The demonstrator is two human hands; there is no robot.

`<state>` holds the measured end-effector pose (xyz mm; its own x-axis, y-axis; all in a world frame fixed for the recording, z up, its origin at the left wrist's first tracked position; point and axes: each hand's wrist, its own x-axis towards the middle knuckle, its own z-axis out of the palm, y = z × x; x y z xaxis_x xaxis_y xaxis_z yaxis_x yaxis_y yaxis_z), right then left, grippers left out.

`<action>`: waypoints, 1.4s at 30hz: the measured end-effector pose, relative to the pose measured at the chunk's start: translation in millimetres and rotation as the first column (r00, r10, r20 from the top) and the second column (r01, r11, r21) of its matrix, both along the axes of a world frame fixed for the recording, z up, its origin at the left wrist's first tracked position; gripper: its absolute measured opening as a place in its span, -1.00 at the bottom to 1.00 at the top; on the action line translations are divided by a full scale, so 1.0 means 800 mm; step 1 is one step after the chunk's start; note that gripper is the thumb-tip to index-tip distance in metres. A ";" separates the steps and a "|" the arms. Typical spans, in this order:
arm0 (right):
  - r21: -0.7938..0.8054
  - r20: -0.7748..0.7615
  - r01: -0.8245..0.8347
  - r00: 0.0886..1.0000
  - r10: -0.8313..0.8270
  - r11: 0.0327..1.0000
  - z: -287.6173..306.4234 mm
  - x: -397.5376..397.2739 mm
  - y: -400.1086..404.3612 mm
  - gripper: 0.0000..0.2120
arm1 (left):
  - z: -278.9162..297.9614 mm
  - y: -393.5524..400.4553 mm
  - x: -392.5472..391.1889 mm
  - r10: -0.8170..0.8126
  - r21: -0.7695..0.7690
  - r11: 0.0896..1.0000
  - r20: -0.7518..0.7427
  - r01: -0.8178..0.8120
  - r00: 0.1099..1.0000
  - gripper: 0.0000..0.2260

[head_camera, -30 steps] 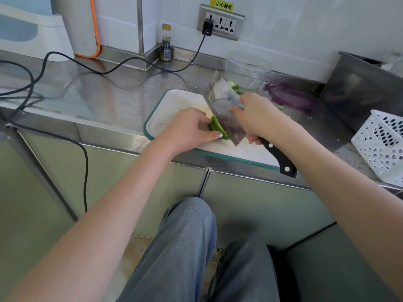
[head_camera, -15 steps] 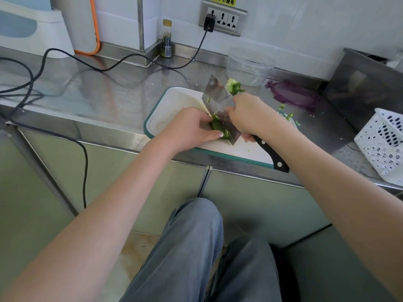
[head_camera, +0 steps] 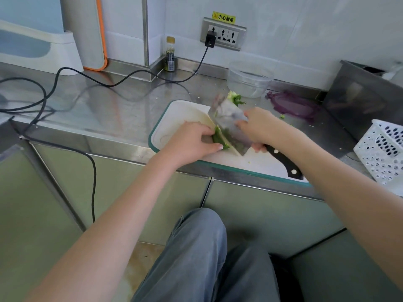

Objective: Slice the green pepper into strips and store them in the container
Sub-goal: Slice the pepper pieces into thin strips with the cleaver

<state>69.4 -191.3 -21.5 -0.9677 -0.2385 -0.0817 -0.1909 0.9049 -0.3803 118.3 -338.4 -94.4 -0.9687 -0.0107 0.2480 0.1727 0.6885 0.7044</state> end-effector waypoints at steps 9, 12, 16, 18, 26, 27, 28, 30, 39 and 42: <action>0.092 -0.134 0.104 0.987 -0.091 0.990 0.018 -0.014 0.043 -0.66 | -0.009 -0.004 -0.009 -0.033 -0.038 0.999 -0.019 0.032 0.999 -0.63; 0.058 -0.208 0.029 0.978 -0.017 0.998 0.026 -0.005 0.032 -0.76 | -0.012 -0.001 -0.009 -0.032 -0.005 0.999 -0.049 0.031 0.998 -0.64; 0.094 -0.164 -0.065 0.983 0.080 0.993 0.032 0.013 0.008 -0.77 | -0.013 0.001 -0.007 0.001 0.012 1.000 -0.083 0.000 0.997 -0.66; 0.090 -0.150 -0.063 0.986 0.076 0.994 0.028 0.016 0.002 -0.76 | -0.012 0.001 -0.005 0.001 0.036 0.999 -0.084 0.003 0.996 -0.69; 0.085 -0.118 -0.047 0.991 0.057 0.995 0.010 0.025 -0.001 -0.79 | -0.012 0.005 -0.002 -0.012 -0.001 1.000 -0.125 0.012 0.992 -0.72; 0.081 -0.121 -0.044 0.991 0.054 0.996 0.008 0.026 -0.001 -0.80 | -0.012 0.005 -0.002 -0.017 -0.007 1.000 -0.135 0.016 0.991 -0.71; 0.074 -0.127 -0.039 0.991 0.048 0.997 0.007 0.026 -0.001 -0.80 | -0.013 0.005 -0.003 -0.023 -0.017 1.000 -0.143 0.021 0.989 -0.70; 0.053 -0.136 -0.025 0.990 0.032 0.998 0.006 0.026 0.000 -0.79 | -0.014 0.005 -0.004 -0.033 -0.047 0.999 -0.152 0.026 0.988 -0.71; 0.034 -0.135 0.081 0.988 -0.076 0.996 0.003 0.026 0.003 -0.91 | -0.022 0.008 -0.010 0.000 -0.100 0.995 -0.163 -0.016 0.987 -0.71; 0.024 -0.096 0.096 0.991 -0.094 0.995 0.001 0.023 -0.001 -0.86 | -0.023 0.008 -0.011 0.020 -0.120 0.992 -0.157 -0.039 0.987 -0.71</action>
